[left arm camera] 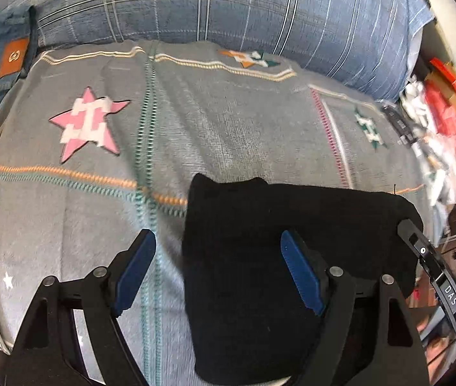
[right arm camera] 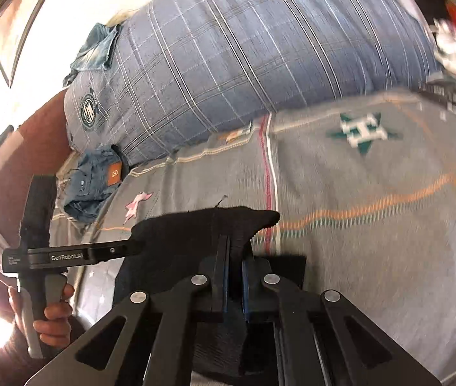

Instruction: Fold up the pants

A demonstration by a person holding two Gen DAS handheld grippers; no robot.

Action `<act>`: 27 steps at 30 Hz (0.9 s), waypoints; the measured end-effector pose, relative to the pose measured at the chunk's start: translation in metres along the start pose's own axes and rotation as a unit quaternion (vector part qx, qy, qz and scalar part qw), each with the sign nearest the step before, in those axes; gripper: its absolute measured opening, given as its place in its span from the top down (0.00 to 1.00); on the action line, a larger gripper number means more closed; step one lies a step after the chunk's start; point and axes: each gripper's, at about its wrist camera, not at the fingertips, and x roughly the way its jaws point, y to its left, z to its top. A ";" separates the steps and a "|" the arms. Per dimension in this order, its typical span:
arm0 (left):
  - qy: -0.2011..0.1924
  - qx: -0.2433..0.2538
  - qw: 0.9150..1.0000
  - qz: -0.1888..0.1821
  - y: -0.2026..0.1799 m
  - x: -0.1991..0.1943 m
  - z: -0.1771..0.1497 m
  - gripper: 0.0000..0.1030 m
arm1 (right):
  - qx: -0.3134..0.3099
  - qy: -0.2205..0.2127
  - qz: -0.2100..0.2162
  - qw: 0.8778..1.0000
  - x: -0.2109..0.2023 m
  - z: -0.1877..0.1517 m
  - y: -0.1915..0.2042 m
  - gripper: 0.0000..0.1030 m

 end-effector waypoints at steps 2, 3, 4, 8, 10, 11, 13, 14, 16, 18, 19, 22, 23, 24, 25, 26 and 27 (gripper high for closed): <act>0.013 -0.012 1.000 -0.011 0.003 0.006 0.000 0.21 | -0.007 0.025 -0.038 0.999 0.017 -0.001 -0.006 0.95; 0.012 -0.022 0.999 -0.023 0.007 0.001 -0.001 0.22 | 0.011 0.050 -0.042 0.998 0.028 -0.005 -0.015 0.94; 0.010 -0.021 0.999 -0.028 0.009 -0.002 -0.002 0.22 | 0.032 0.052 -0.030 0.998 0.028 -0.008 -0.021 0.91; -0.017 -0.002 1.000 -0.021 0.029 -0.034 -0.016 0.22 | 0.072 0.034 0.012 0.997 -0.003 -0.014 -0.032 0.82; -0.017 0.000 1.000 -0.025 0.036 -0.039 -0.029 0.22 | 0.087 0.044 0.029 0.995 -0.014 -0.023 -0.037 0.61; -0.011 0.000 1.000 -0.028 0.037 -0.038 -0.035 0.22 | 0.100 0.052 0.036 0.993 -0.016 -0.031 -0.040 0.59; 0.010 -0.002 0.999 -0.041 0.036 -0.028 -0.047 0.22 | 0.109 0.069 0.042 0.991 -0.013 -0.039 -0.040 0.58; 0.023 -0.003 0.999 -0.049 0.033 -0.021 -0.052 0.22 | 0.108 0.078 0.045 0.990 -0.008 -0.043 -0.038 0.59; 0.034 0.001 0.998 -0.053 0.024 -0.016 -0.058 0.22 | 0.085 0.070 0.032 0.993 -0.007 -0.045 -0.031 0.86; 0.014 0.014 0.999 -0.027 0.009 -0.020 -0.060 0.22 | 0.050 0.051 0.029 0.997 -0.017 -0.041 -0.018 0.86; 0.004 0.024 1.000 -0.013 0.004 -0.024 -0.062 0.22 | 0.031 0.042 0.019 0.998 -0.024 -0.042 -0.011 0.86; -0.021 0.042 0.999 0.018 -0.010 -0.027 -0.067 0.22 | -0.010 0.052 -0.013 0.999 -0.023 -0.049 -0.001 0.86; -0.027 0.048 0.998 0.027 -0.012 -0.028 -0.068 0.21 | -0.013 0.060 -0.022 0.998 -0.018 -0.053 -0.003 0.86; -0.032 0.054 0.997 0.035 -0.014 -0.029 -0.070 0.21 | -0.006 0.065 -0.024 0.998 -0.014 -0.058 -0.008 0.86; -0.038 0.061 0.996 0.043 -0.018 -0.030 -0.071 0.21 | 0.006 0.064 -0.019 0.998 -0.013 -0.061 -0.012 0.85; -0.043 0.069 0.995 0.051 -0.020 -0.031 -0.072 0.21 | 0.027 0.060 -0.007 0.998 -0.014 -0.061 -0.016 0.85; -0.046 0.073 0.995 0.055 -0.022 -0.031 -0.072 0.22 | 0.034 0.058 -0.003 0.998 -0.014 -0.061 -0.019 0.84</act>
